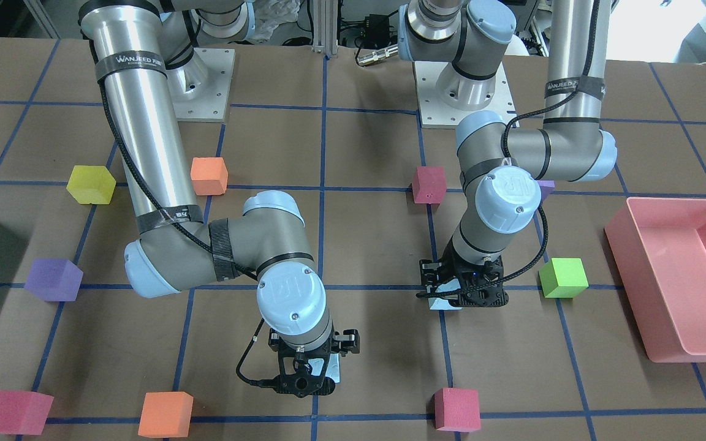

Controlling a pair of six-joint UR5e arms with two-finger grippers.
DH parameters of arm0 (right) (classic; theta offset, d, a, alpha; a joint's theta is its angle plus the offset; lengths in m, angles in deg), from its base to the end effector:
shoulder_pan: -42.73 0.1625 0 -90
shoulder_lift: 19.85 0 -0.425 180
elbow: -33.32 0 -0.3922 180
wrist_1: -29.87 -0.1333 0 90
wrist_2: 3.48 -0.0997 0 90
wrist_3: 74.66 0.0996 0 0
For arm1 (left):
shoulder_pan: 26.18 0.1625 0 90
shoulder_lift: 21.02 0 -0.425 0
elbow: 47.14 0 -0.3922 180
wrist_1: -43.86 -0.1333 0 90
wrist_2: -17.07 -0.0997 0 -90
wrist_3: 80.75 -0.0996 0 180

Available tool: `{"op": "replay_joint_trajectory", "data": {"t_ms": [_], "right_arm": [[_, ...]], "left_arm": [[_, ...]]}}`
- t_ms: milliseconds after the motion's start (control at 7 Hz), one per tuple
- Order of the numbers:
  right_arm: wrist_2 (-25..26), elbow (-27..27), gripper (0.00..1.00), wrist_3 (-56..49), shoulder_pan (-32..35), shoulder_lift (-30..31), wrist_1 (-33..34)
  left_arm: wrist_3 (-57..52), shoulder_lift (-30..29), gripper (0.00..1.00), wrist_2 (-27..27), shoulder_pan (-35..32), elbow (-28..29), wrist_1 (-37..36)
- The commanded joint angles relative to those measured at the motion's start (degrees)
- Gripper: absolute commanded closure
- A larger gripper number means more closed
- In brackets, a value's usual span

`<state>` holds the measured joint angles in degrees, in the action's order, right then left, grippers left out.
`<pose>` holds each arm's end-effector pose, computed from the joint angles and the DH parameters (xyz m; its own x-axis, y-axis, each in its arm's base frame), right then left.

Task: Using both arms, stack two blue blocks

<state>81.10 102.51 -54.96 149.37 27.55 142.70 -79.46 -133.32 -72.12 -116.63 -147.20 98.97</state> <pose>0.3525 -0.6809 0.2324 -0.9941 0.0530 -0.0950 0.0518 0.9985 0.0147 -0.1394 -0.5955 0.2507 -0.9998 -0.0140 0.0151 -0.0147 0.9989 -0.0438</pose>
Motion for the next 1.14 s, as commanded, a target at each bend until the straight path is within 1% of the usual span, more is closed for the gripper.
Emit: {"op": "replay_joint_trajectory", "data": {"t_ms": [0, 143, 286, 429, 571, 714, 857, 1000], "right_arm": [[0.14, -0.72, 0.00, -2.62, -1.86, 11.77, -10.38], [0.23, -0.46, 0.00, -3.69, -4.48, 17.23, -16.27], [0.41, -0.11, 0.00, -8.48, -7.47, 22.24, -23.90], [0.49, 0.59, 0.00, -15.93, -10.89, 27.17, -29.89], [0.67, 3.38, 0.00, -18.26, -12.66, 32.26, -35.00], [1.89, 9.33, 0.00, -18.38, -13.29, 36.75, -34.52], [2.95, 16.61, 0.00, -18.29, -13.04, 40.10, -28.43], [3.04, 23.12, 0.00, -18.64, -13.12, 42.05, -22.80]], "left_arm": [[2.40, -0.55, 0.88, 0.24, -1.57, 9.57, 10.05], [5.11, -1.51, 0.89, 0.24, -2.97, 13.97, 13.50], [9.14, -3.43, 0.89, 0.42, -4.03, 18.28, 14.32], [13.70, -7.02, 0.92, 0.42, -7.00, 22.67, 14.32], [18.79, -10.97, 0.93, 0.33, -10.16, 26.80, 14.06], [21.54, -13.88, 0.95, -0.45, -13.06, 29.80, 14.41], [23.22, -16.26, 0.96, -0.37, -14.66, 31.40, 13.98], [25.42, -17.94, 0.96, -0.20, -15.72, 34.20, 14.32]]}}
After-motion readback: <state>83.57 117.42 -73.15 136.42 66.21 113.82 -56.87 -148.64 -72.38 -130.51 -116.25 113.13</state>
